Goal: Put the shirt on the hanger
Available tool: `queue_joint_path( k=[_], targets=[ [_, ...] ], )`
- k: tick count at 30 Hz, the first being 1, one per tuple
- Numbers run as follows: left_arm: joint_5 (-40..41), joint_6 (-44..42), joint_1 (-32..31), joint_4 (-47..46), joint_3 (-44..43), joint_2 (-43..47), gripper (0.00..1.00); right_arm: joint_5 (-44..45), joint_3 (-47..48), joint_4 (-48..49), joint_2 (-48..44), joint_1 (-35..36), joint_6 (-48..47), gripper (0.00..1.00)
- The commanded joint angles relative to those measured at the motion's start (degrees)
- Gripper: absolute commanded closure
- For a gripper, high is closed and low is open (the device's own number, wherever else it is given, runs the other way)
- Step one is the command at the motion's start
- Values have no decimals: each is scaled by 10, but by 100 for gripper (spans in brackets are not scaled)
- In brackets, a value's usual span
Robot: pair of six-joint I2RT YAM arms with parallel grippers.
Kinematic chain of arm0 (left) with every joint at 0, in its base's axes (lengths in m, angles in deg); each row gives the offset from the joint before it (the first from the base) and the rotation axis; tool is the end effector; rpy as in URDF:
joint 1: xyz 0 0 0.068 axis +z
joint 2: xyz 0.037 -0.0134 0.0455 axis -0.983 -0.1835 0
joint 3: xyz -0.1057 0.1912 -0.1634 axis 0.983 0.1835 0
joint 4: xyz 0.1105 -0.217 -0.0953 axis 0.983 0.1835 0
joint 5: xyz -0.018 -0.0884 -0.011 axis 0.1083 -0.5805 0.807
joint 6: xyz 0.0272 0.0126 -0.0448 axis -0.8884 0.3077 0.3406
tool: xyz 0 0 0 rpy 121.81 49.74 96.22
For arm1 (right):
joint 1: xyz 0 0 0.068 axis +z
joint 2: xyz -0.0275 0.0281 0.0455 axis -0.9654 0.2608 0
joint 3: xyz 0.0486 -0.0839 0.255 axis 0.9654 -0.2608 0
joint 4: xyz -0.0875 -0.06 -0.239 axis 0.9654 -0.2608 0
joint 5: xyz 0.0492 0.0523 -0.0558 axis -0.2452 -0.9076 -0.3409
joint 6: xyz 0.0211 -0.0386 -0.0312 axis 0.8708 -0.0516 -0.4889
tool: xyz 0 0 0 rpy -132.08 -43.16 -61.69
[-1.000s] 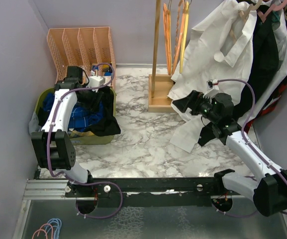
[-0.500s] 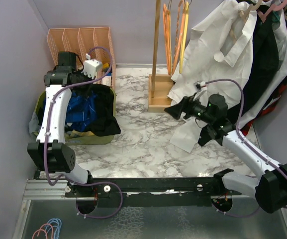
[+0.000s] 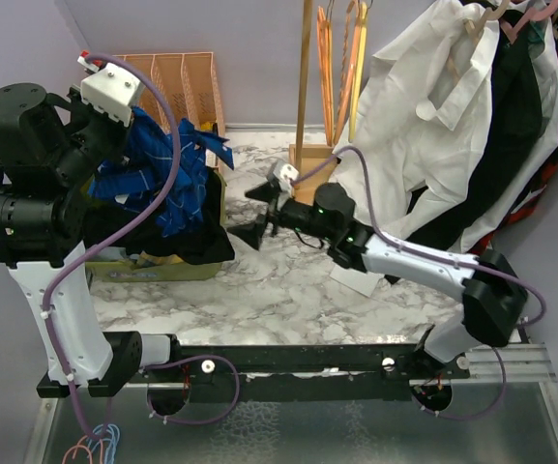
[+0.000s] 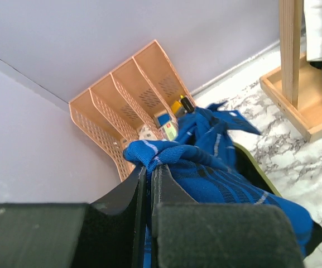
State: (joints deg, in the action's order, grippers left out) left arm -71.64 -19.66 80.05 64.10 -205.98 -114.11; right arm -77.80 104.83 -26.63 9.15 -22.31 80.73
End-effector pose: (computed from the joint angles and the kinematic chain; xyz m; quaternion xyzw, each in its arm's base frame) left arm 0.1501 -0.0087 0.5902 0.2489 0.7129 0.0323 0.6548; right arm 0.2013 0.2823 0.3175 -0.3846 0.6004 0.4419 0.5444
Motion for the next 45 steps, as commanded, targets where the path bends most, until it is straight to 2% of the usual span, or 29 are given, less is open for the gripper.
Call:
queue_joint_path(
  k=[1, 7, 13, 17, 22, 25, 29, 36, 45],
  targets=[
    [15, 14, -3, -5, -27, -5, 100, 40, 153, 97, 115, 20, -57, 0],
    [39, 24, -3, -32, -30, 8, 100, -46, 266, 100, 215, 25, -15, 0],
    [59, 30, -3, -45, -30, 10, 98, -109, 263, 119, 217, 59, 3, 0],
    [57, 28, -3, -43, -13, 10, 97, -48, 240, 142, 178, 93, -31, 0],
    [17, 15, -3, -20, 33, 17, 97, 39, 243, 158, 138, 99, -101, 0],
    [-6, 9, -3, -14, 73, 29, 97, 35, 288, 111, 129, 86, -119, 0],
    [-38, -7, -3, 5, 104, 39, 97, -77, 328, 94, 124, 36, -65, 0],
    [-122, -32, -2, 49, 124, 46, 94, -194, 560, -150, 239, 29, -132, 0],
    [-147, -39, -3, 58, 121, 52, 93, -278, 679, -255, 346, 29, -158, 1]
  ],
)
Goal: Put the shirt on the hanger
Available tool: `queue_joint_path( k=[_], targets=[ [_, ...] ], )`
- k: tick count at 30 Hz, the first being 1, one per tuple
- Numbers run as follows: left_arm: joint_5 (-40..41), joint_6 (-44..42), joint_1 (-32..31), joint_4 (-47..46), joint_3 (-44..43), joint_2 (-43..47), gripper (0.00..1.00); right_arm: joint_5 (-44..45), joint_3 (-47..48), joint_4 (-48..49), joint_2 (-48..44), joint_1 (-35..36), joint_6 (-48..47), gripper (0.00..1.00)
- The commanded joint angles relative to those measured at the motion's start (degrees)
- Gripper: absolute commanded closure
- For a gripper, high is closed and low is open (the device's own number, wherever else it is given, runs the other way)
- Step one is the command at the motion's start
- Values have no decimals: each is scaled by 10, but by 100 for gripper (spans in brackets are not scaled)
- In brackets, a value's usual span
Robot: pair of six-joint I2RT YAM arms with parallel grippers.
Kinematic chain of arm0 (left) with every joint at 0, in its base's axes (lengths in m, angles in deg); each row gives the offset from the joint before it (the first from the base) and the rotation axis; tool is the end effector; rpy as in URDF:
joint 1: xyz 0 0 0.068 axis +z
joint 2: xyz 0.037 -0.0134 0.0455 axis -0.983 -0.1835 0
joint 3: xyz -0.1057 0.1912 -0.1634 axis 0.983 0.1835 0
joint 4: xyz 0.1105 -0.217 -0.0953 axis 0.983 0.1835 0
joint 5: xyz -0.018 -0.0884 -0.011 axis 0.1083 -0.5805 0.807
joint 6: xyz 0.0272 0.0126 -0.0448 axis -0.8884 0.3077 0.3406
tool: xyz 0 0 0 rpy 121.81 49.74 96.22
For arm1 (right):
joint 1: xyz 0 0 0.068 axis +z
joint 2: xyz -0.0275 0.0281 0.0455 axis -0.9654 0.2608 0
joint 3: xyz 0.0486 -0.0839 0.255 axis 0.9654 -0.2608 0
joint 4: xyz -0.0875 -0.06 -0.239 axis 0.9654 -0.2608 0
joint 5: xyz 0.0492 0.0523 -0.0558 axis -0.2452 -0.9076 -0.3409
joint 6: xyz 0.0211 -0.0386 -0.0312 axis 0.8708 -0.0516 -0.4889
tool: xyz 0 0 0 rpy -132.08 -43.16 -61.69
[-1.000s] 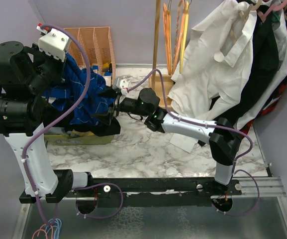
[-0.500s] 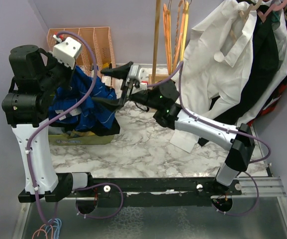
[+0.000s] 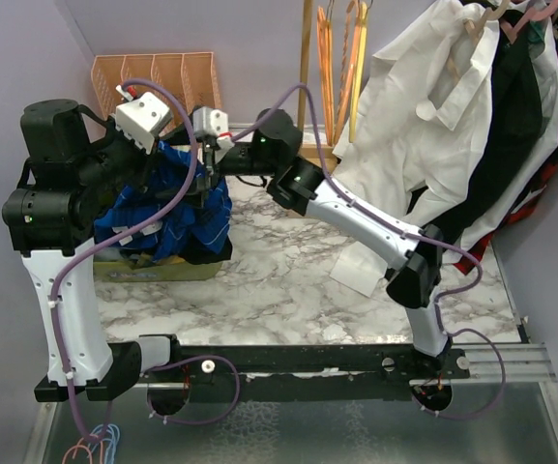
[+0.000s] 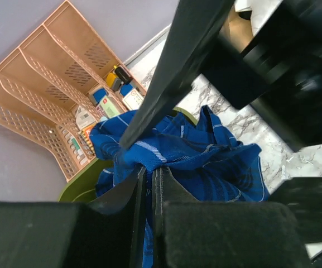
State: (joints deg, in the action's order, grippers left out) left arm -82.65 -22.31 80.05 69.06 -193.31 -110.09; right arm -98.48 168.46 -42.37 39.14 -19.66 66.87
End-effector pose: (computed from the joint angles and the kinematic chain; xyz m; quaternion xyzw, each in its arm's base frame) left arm 0.1578 -0.0149 0.5455 0.3160 0.7523 -0.0636 0.5746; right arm 0.2442 0.3917 0.4728 -0.5258 0.3347 0.4895 0.6098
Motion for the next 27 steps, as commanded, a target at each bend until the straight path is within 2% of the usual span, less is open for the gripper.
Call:
queue_joint_path(
  k=[1, 8, 9, 10, 11, 12, 13, 14, 15, 17, 19, 22, 27],
  targets=[
    [-40, -16, -3, 15, -7, 12, 93, -74, 40, -95, 50, 2, -21, 0],
    [-99, -38, -3, 44, -11, 11, 92, -103, 27, -43, 71, 2, -4, 2],
    [-103, -38, -3, 45, -8, 11, 92, -106, 23, -25, 72, 2, 7, 11],
    [-103, -38, -3, 43, -4, 11, 92, -108, 16, -7, 71, 2, 21, 28],
    [-100, -36, -3, 40, 0, 11, 92, -107, 3, 15, 67, 2, 36, 53],
    [-96, -33, -3, 37, 4, 11, 91, -96, -16, 44, 58, 2, 50, 84],
    [-90, -27, -3, 34, 6, 11, 87, -80, -42, 69, 47, 2, 64, 97],
    [-83, -19, -3, 30, 7, 11, 69, -59, -67, 90, 33, 2, 68, 99],
    [-69, -3, -3, 21, 9, 12, 41, -29, -93, 98, 18, 2, 62, 99],
    [-27, 28, -3, 17, 1, 5, 18, 65, -146, 96, -18, 1, 50, 99],
    [21, 45, -3, 27, -9, -8, 1, 160, -209, 112, -54, -11, 68, 99],
    [57, 48, -3, 12, 25, 12, 1, 249, -336, 183, -118, -47, 138, 99],
    [-29, -34, -3, 85, 55, 24, 3, 312, -448, 201, -180, -79, 156, 99]
  ],
)
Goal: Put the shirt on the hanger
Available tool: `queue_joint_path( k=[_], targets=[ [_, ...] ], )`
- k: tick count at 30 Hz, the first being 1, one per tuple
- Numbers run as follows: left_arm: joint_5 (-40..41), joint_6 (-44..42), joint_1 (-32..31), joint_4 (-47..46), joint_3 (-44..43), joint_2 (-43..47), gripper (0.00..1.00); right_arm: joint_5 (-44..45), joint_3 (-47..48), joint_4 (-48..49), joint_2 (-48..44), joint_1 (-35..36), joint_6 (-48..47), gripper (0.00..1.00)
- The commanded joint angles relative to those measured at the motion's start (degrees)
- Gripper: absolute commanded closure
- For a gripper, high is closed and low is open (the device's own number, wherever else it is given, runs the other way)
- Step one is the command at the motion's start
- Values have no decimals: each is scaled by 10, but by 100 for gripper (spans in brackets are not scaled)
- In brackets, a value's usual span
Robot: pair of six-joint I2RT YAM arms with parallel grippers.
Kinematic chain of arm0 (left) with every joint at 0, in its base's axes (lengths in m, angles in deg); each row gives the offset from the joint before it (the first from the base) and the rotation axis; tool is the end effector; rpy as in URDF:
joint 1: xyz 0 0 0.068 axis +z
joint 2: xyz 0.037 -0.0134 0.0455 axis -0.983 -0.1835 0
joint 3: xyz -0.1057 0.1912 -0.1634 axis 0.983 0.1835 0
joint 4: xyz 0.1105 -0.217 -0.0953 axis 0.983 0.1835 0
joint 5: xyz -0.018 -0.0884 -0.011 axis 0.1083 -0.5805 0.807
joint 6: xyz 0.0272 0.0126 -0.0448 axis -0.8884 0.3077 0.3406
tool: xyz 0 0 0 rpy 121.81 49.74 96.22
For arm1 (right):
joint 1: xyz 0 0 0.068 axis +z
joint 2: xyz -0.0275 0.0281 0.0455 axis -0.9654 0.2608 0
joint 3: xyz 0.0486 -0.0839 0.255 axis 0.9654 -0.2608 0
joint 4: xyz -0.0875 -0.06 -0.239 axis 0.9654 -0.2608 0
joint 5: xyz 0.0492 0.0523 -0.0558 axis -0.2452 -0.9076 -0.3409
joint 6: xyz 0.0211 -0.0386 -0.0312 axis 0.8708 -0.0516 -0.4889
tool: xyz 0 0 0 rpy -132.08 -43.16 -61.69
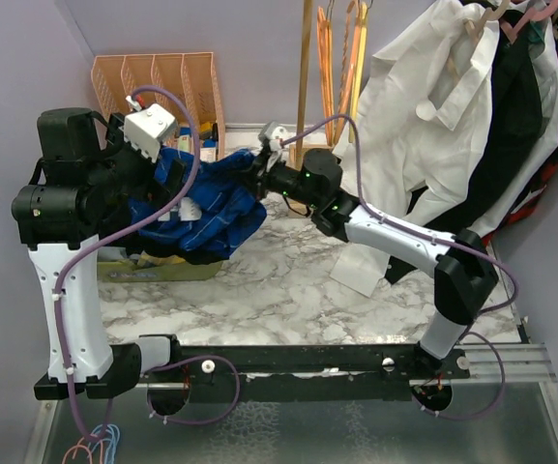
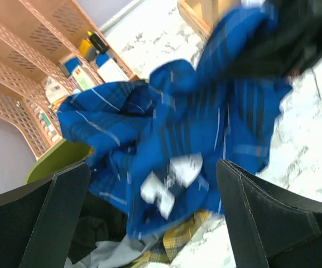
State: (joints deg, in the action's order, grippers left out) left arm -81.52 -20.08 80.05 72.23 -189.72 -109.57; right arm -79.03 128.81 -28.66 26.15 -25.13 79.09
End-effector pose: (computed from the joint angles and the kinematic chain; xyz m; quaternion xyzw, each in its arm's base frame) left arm 0.1626 -0.0142 0.5273 0.2920 0.7914 -0.0832 0.5306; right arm 0.2678 0.3355 0.3535 -0.3779 0.5701 0.4351 0.5855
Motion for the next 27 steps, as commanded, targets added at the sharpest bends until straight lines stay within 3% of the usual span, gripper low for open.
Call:
queue_joint_path(
  k=[1, 3, 6, 10, 16, 23, 27],
  targets=[
    [-47, -85, -3, 75, 29, 23, 3, 124, -66, 63, -59, -26, 28, 99],
    [-28, -124, -3, 87, 69, 37, 4, 126, -97, 71, -77, -27, 20, 99],
    [56, -138, -3, 36, 144, 60, 5, 102, -136, 77, -98, -27, 14, 99],
    [58, -157, -3, 5, 191, 63, 5, 82, -174, 79, -113, -28, 23, 99],
    [145, -174, -3, -120, 284, 56, 5, 58, -206, 86, -123, -27, 36, 99],
    [180, -149, -2, -191, 298, 27, 7, 7, -220, 73, -127, -27, 39, 99],
    [151, -148, -2, -178, 283, 21, 13, -20, -241, 76, -131, -27, 50, 99]
  ],
)
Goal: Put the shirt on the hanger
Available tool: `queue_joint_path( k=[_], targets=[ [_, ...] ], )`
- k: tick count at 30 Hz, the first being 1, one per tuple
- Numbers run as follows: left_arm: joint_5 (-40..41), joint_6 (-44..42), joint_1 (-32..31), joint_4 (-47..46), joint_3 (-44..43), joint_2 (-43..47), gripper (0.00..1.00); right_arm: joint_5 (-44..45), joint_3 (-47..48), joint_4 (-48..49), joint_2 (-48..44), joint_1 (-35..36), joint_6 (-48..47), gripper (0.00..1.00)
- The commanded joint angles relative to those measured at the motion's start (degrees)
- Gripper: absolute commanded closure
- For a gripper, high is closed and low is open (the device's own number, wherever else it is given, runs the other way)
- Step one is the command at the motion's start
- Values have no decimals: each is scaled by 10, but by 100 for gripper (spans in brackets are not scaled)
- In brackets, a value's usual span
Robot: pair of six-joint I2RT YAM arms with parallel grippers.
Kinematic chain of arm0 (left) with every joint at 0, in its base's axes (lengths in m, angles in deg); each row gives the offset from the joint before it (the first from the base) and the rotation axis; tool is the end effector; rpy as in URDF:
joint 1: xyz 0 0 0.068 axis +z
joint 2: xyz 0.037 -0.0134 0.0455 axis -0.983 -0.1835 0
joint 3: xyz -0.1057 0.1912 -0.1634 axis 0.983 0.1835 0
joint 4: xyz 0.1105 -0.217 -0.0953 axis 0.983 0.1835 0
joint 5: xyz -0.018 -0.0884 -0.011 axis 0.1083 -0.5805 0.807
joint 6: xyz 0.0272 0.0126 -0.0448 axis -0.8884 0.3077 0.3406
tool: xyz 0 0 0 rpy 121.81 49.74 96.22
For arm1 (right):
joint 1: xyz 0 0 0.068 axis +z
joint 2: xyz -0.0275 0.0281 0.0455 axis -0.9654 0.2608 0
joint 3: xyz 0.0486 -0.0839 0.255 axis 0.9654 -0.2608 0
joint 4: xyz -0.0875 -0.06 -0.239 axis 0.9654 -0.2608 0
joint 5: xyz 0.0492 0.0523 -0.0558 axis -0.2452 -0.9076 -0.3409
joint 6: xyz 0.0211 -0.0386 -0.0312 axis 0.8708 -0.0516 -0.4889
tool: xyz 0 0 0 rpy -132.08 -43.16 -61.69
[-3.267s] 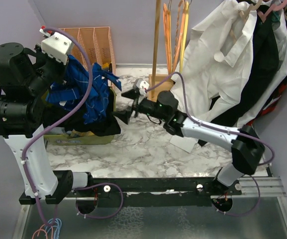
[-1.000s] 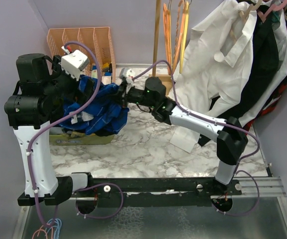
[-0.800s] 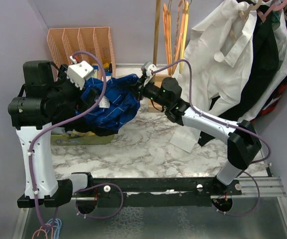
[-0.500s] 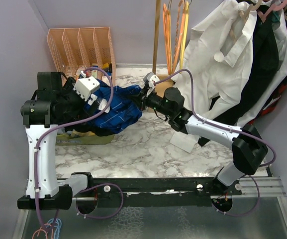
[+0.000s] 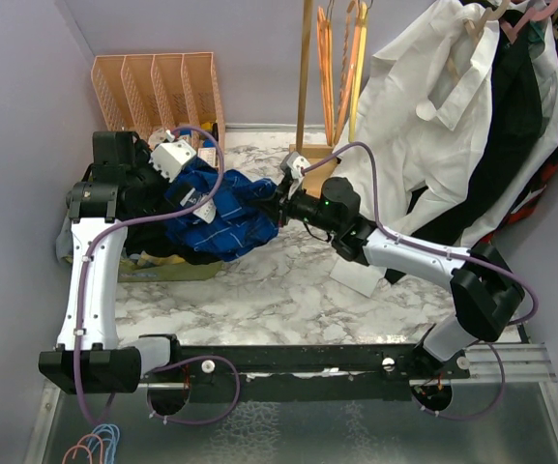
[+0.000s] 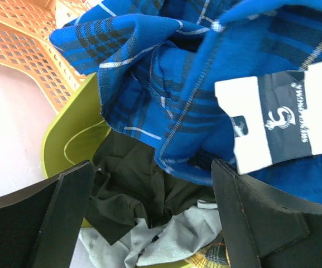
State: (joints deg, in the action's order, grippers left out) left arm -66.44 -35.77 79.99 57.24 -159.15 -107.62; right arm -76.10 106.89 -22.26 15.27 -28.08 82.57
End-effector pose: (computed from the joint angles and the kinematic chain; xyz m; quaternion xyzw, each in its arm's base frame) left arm 0.2279 -0.0049 0.4115 0.3503 0.8393 0.0557 0.4121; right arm 0.2458 0.2774 0.3022 -0.3345 0.6277 0.4150 0.5673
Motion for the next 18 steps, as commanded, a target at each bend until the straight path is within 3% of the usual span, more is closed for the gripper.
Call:
queue_joint_path(
  k=[1, 5, 9, 18],
  targets=[
    [-9, 10, -1, -24, -21, -1, 18, -52, -26, 14, -22, 2, 18, 99],
    [-55, 6, 1, 4, -5, -15, 39, -60, -36, 14, -25, 2, 22, 99],
    [-137, -14, 11, 65, -24, -45, 48, -63, -40, 6, -35, 1, 20, 99],
    [-164, -23, 18, 89, -41, -80, 48, -79, -43, -23, -58, 2, 7, 99]
  ],
)
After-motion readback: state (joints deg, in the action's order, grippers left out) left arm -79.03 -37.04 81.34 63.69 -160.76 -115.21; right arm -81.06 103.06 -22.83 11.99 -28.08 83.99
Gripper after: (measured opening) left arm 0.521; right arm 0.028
